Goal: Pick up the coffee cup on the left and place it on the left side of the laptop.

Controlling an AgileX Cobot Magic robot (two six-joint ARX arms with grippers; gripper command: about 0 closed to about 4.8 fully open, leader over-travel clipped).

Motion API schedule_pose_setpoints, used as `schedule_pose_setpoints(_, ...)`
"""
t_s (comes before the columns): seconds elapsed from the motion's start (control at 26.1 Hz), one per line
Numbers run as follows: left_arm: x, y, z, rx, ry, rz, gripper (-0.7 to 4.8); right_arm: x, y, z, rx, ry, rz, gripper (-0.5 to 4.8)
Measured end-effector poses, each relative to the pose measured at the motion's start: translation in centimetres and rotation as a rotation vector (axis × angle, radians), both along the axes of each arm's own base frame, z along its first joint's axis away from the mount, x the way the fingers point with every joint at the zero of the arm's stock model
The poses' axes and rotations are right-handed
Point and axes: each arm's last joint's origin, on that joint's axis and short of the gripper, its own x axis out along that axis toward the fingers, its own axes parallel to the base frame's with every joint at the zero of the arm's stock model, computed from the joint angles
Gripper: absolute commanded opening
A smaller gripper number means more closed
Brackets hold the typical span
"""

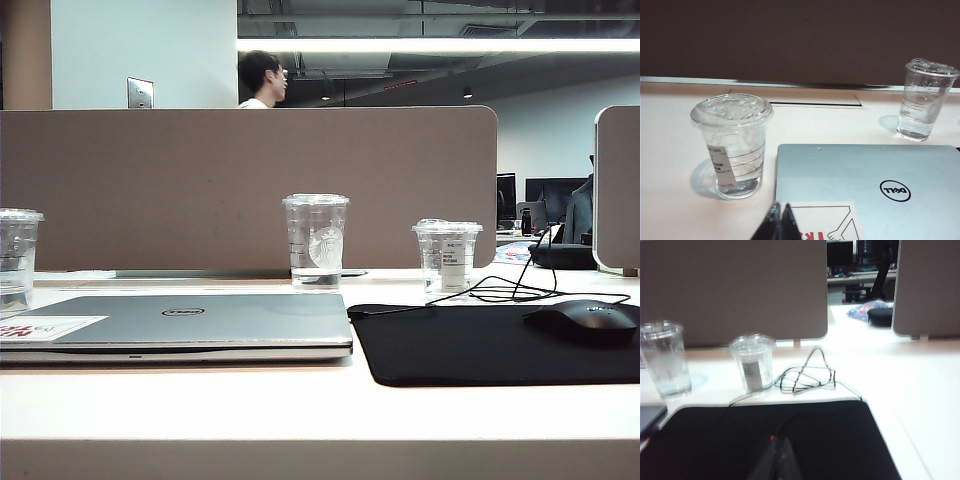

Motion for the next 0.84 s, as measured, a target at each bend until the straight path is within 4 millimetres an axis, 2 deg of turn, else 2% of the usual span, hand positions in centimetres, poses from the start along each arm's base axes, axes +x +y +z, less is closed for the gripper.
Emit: schedule_pose_setpoints(0.84, 0.0, 0.0, 0.0, 0.0, 0.0, 0.0, -0.06, 0.01, 0.0, -0.12, -0.076, 0.013, -0.006, -0.01)
